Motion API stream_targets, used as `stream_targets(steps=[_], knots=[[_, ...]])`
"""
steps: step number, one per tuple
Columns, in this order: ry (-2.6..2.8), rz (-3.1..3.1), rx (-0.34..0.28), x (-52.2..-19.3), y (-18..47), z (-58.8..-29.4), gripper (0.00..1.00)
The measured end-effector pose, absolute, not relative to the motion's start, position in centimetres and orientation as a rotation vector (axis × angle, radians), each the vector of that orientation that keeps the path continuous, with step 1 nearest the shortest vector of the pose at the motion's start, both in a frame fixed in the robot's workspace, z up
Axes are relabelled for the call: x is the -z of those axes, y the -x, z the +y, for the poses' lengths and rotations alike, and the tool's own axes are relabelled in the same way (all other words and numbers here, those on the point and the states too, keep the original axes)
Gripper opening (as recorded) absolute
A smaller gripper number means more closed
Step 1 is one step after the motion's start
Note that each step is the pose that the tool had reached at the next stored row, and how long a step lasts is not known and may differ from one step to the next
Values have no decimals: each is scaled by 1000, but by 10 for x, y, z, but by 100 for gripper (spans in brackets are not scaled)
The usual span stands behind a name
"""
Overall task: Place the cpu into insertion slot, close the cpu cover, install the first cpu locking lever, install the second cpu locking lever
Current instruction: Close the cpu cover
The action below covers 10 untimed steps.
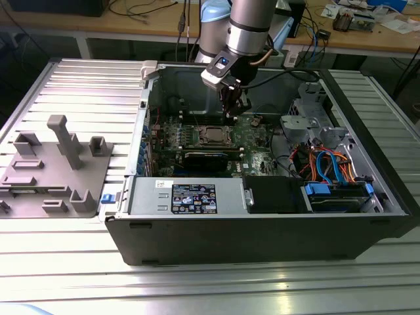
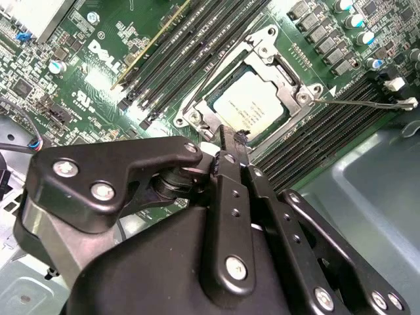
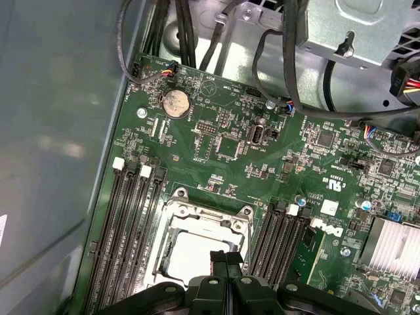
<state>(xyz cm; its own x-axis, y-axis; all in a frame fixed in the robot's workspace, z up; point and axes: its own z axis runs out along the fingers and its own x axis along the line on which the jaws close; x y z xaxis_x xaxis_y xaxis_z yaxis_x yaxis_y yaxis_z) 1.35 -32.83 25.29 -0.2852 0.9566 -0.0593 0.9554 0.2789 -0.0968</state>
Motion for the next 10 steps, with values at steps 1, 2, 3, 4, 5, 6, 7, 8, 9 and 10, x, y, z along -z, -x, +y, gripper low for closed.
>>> stream_targets(steps=[1,2,3,4,5,6,7,8,9,10], knots=[[1867,-2507,-177,-253,-13,-328,11],[1862,-2511,-177,-253,-13,-328,11],[1858,-2515,-177,-253,-13,-328,11],[1853,-2519,-177,-253,-13,-328,11],[1846,-2524,-177,-253,-13,-328,11],[1840,-2529,-177,-253,-13,-328,11],[1835,-2533,-178,-253,-13,-328,11],[1830,-2536,-178,-253,-13,-328,11],[1822,-2543,-178,-253,-13,-328,11],[1815,-2548,-178,-253,-13,-328,11]])
